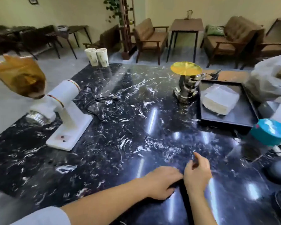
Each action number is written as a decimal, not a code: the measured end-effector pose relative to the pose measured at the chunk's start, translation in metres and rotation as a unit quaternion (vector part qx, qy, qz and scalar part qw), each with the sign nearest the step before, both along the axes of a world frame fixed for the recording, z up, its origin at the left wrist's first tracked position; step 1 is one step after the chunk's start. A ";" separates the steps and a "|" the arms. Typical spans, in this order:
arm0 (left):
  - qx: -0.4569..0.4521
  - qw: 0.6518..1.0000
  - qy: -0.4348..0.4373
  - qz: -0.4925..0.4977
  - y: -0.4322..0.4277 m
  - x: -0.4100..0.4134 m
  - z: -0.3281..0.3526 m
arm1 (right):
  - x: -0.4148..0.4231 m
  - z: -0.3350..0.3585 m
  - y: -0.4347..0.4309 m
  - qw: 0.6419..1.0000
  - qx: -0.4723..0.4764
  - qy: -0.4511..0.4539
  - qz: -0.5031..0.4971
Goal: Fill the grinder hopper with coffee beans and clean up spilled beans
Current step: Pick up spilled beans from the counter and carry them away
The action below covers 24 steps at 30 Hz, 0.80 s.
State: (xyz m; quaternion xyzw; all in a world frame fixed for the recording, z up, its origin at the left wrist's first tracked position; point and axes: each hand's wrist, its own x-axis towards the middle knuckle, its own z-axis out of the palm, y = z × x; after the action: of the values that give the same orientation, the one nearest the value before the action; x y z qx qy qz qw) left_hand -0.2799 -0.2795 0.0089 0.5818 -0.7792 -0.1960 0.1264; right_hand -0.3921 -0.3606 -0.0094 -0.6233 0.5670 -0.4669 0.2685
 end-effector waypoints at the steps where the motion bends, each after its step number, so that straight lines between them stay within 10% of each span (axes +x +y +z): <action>1: -0.004 1.000 0.017 0.017 0.027 0.016 -0.002 | 0.021 -0.002 0.021 0.998 0.008 0.026 0.058; 9: -0.111 0.985 0.017 0.130 0.209 0.192 -0.021 | 0.199 -0.007 0.164 0.905 0.058 0.270 0.323; 16: -0.174 0.926 0.022 0.333 0.292 0.349 -0.021 | 0.331 0.001 0.264 0.871 0.045 0.307 0.381; 24: -0.034 0.977 -0.049 0.203 0.265 0.377 -0.028 | 0.371 0.015 0.284 0.876 0.081 0.348 0.323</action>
State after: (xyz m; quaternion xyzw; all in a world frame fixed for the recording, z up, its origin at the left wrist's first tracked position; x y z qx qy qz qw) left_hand 0.0972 -0.0146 -0.0196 0.7319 -0.6565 -0.1110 0.1448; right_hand -0.0212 -0.0761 0.0057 -0.8704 0.4264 -0.0593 0.2390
